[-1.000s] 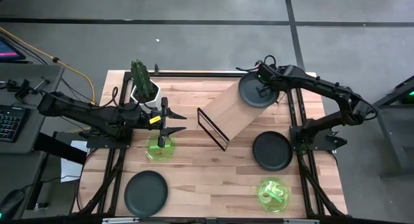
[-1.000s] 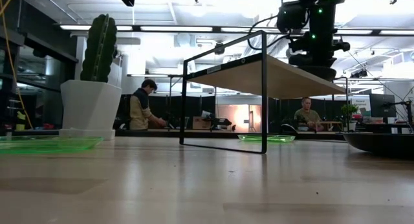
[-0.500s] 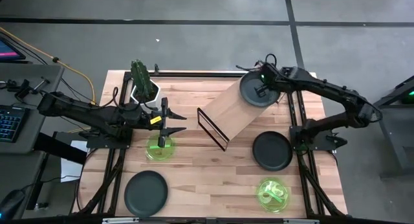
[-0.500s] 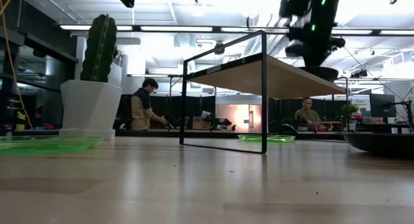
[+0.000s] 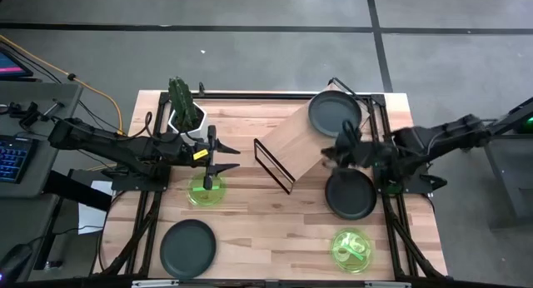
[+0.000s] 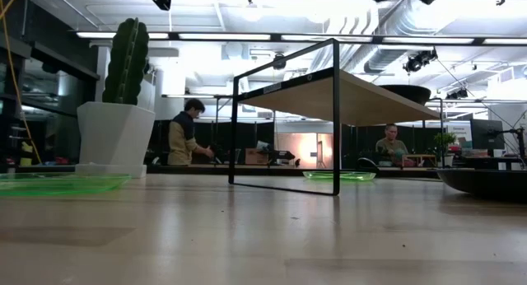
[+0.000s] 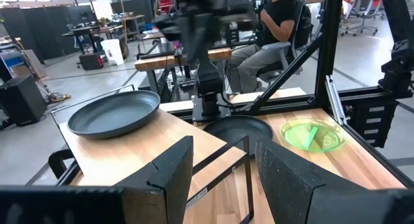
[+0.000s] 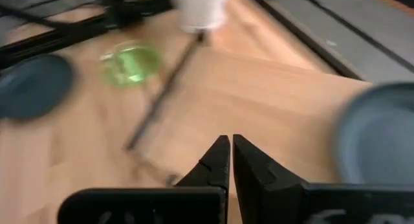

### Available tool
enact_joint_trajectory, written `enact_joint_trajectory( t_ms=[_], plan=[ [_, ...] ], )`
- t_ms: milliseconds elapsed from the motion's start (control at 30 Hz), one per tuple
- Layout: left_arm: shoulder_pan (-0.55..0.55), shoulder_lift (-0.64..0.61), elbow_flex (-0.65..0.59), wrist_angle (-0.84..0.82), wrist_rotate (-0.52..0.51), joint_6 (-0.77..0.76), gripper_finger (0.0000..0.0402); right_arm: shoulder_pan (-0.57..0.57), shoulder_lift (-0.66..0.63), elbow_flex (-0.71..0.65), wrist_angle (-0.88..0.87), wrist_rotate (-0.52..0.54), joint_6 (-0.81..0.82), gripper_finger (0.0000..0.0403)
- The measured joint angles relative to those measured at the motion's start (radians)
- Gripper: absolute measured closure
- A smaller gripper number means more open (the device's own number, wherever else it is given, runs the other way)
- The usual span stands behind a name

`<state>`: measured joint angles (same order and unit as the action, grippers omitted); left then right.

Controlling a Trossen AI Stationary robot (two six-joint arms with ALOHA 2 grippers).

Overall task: Place and stack plates onto a shelf
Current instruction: Stack the right black plate on top of the black plate on the shelf

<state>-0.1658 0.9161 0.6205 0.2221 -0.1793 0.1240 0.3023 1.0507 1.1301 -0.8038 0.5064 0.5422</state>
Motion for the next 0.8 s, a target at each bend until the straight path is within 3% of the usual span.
enact_joint_trajectory(
  t_ms=[133, 233, 467, 667, 800],
  plan=[
    [0.0, 0.0, 0.0, 0.009, -0.001, 0.001, 0.0243, 0.088, 0.037, 0.0, 0.019, -0.026, 0.021, 0.0402],
    [0.0, 0.0, 0.0, 0.009, -0.001, 0.001, 0.0243, 0.123, 0.066, 0.0, 0.019, -0.105, 0.086, 0.0402],
    [0.0, 0.0, 0.0, 0.008, -0.001, 0.01, 0.0243, 0.18, 0.121, 0.0, -0.005, -0.32, 0.384, 0.0402],
    [-0.001, 0.0, 0.0, 0.008, -0.001, 0.008, 0.0243, 0.271, 0.212, 0.0, -0.172, -0.36, 0.641, 0.0398],
    [-0.001, 0.0, 0.0, 0.008, -0.001, 0.008, 0.0243, 0.323, 0.29, 0.0, -0.241, -0.364, 0.718, 0.0361]
  ],
)
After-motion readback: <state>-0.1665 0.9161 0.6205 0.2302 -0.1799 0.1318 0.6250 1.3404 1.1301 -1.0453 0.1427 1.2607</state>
